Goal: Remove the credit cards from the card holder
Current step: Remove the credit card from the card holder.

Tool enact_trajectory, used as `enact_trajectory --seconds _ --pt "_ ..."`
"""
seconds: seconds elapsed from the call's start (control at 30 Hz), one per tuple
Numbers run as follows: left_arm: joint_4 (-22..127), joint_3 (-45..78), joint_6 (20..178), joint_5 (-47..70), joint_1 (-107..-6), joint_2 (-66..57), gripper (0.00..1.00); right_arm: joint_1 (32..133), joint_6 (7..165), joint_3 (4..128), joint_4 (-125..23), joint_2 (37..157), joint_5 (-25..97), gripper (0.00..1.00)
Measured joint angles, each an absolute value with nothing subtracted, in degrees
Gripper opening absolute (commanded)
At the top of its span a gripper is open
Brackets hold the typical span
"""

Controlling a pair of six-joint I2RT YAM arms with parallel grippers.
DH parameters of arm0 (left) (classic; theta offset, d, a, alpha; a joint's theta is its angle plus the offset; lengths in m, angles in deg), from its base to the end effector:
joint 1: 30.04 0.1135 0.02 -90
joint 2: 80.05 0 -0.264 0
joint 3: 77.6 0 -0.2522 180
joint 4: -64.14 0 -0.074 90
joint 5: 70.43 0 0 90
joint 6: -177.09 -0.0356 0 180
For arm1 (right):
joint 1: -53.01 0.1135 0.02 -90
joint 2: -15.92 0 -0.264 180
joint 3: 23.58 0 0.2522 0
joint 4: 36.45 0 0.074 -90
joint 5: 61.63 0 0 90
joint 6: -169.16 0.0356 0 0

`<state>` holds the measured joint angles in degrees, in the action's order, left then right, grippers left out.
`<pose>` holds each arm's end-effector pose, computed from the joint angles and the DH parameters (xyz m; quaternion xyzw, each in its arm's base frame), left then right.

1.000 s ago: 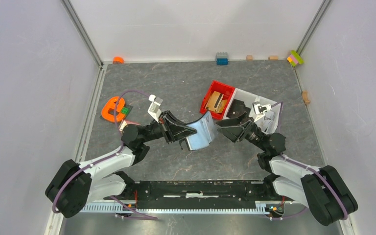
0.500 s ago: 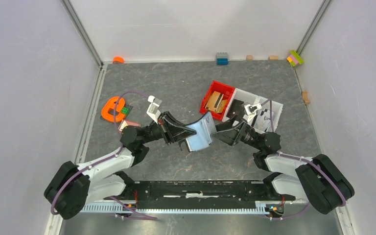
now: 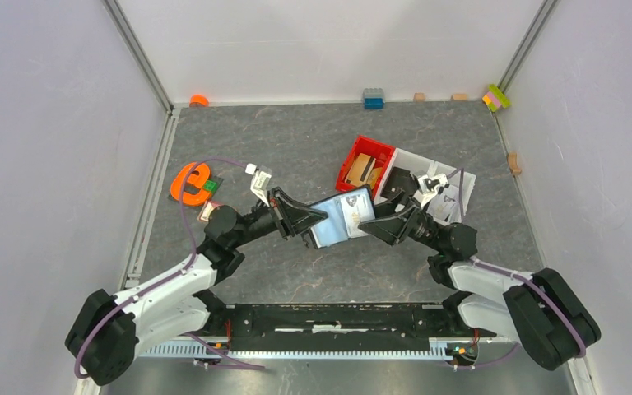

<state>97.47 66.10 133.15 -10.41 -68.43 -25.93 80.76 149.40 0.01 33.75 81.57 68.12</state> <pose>0.1507 -0.1421 0.2783 0.1663 0.5971 -0.6327 0.4642 0.1556 0.1076 0.2329 -0.0967 0.5562 0.7234 0.3974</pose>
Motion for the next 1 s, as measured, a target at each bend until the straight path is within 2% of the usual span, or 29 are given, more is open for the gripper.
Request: enact_trajectory --seconds 0.13,0.37,0.63,0.77,1.0 --pt "94.56 65.99 132.15 -9.71 -68.43 -25.25 0.02 79.82 147.67 -0.27 33.68 78.64 67.31 0.76" --pt "92.38 65.97 131.89 -9.01 -68.43 -25.23 0.02 79.45 140.68 -0.3 27.1 74.07 65.61 0.65" --pt "92.25 65.97 131.89 -9.03 -68.43 -25.23 0.02 79.47 135.69 -0.27 20.07 74.6 64.93 0.44" --pt "92.05 65.97 131.86 -8.99 -68.43 -25.23 0.02 79.53 133.86 -0.23 17.55 74.62 64.54 0.39" --pt "91.55 65.62 131.84 -8.88 -68.43 -24.59 0.02 80.41 132.52 2.66 15.3 77.96 66.31 0.23"
